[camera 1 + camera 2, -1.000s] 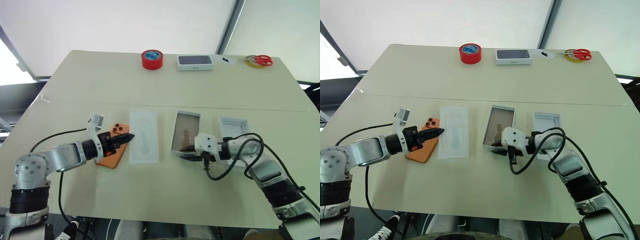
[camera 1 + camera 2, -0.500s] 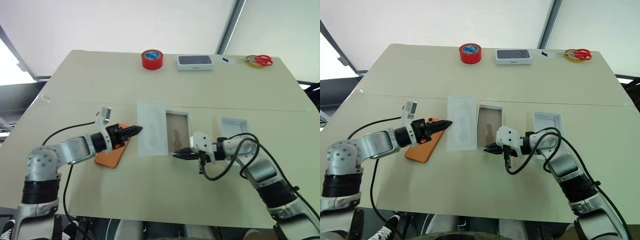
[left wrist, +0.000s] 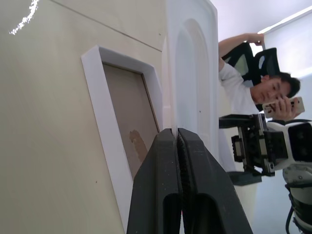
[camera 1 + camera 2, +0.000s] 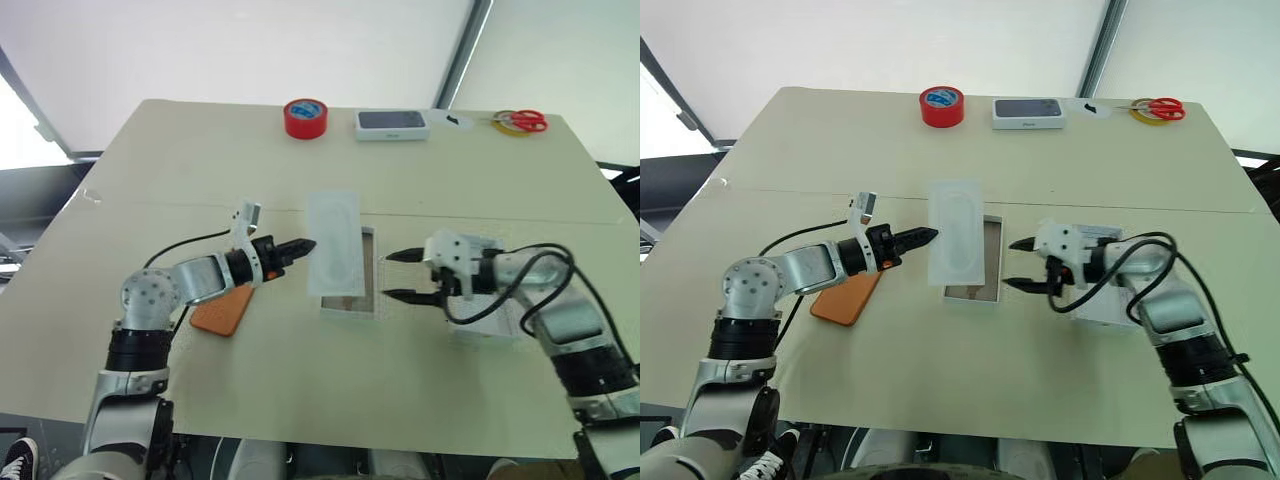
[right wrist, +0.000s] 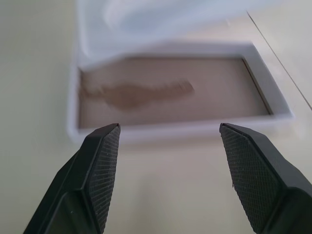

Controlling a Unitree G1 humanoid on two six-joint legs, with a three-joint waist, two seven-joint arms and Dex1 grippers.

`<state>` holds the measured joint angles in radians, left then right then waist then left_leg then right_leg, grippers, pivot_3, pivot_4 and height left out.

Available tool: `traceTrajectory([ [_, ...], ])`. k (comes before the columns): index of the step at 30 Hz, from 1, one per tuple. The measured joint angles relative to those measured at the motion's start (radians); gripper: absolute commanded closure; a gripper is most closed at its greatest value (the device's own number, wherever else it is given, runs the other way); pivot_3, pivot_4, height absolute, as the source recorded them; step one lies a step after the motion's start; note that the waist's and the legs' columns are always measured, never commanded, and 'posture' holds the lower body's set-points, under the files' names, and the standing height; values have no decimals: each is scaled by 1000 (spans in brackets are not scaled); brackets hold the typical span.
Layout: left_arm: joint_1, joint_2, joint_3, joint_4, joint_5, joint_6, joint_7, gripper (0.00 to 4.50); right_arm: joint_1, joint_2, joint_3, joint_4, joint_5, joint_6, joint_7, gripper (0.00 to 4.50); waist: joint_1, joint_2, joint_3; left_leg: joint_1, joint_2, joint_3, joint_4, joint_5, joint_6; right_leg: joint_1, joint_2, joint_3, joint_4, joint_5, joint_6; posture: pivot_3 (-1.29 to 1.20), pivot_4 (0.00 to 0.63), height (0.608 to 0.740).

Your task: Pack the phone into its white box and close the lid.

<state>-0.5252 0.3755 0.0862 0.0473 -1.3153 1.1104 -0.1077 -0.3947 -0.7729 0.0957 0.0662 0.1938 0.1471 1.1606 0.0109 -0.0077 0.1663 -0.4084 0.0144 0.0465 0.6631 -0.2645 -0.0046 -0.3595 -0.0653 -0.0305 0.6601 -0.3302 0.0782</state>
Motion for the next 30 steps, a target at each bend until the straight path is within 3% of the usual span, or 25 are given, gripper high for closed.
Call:
traceTrajectory([
  [8,-32,-66,-26,58,122,11,-63,4500,0,-3,-10,76,-23,-67,-19,1130,-1,0,0,0,1,0,0,0,0,0,1,0,0,0,0,0,150,740],
  [9,-32,-75,-26,58,131,11,-68,3881,1,-3,-10,76,-24,-68,-25,1071,-1,0,0,0,1,0,0,0,0,0,1,0,0,0,0,0,150,740],
  [14,-32,-93,-32,57,184,20,-87,1640,2,9,-15,75,-23,-70,-54,1071,0,-1,0,0,1,0,0,0,-1,0,1,0,0,0,0,0,150,740],
  [19,-42,-89,2,42,185,67,-97,1640,-51,62,-35,79,-14,-70,-99,1071,-3,-1,1,0,1,0,0,1,-1,-1,1,0,0,0,0,0,150,740],
  [22,-49,-72,23,-5,180,88,-98,1559,-91,123,-46,80,15,-59,-121,1926,-5,-2,1,0,1,0,0,1,-2,-1,1,0,0,0,0,0,150,740],
  [27,-11,-7,46,-163,194,67,-153,1559,-105,227,1,74,-21,-68,-191,4470,-7,-1,1,0,1,0,-1,1,-2,-1,1,0,1,0,0,0,150,740],
  [30,93,121,-35,-281,396,-126,-257,1559,-131,268,71,101,-132,-122,-273,4470,-20,-1,2,0,1,1,-3,2,-4,-2,1,1,0,0,0,0,150,740],
])
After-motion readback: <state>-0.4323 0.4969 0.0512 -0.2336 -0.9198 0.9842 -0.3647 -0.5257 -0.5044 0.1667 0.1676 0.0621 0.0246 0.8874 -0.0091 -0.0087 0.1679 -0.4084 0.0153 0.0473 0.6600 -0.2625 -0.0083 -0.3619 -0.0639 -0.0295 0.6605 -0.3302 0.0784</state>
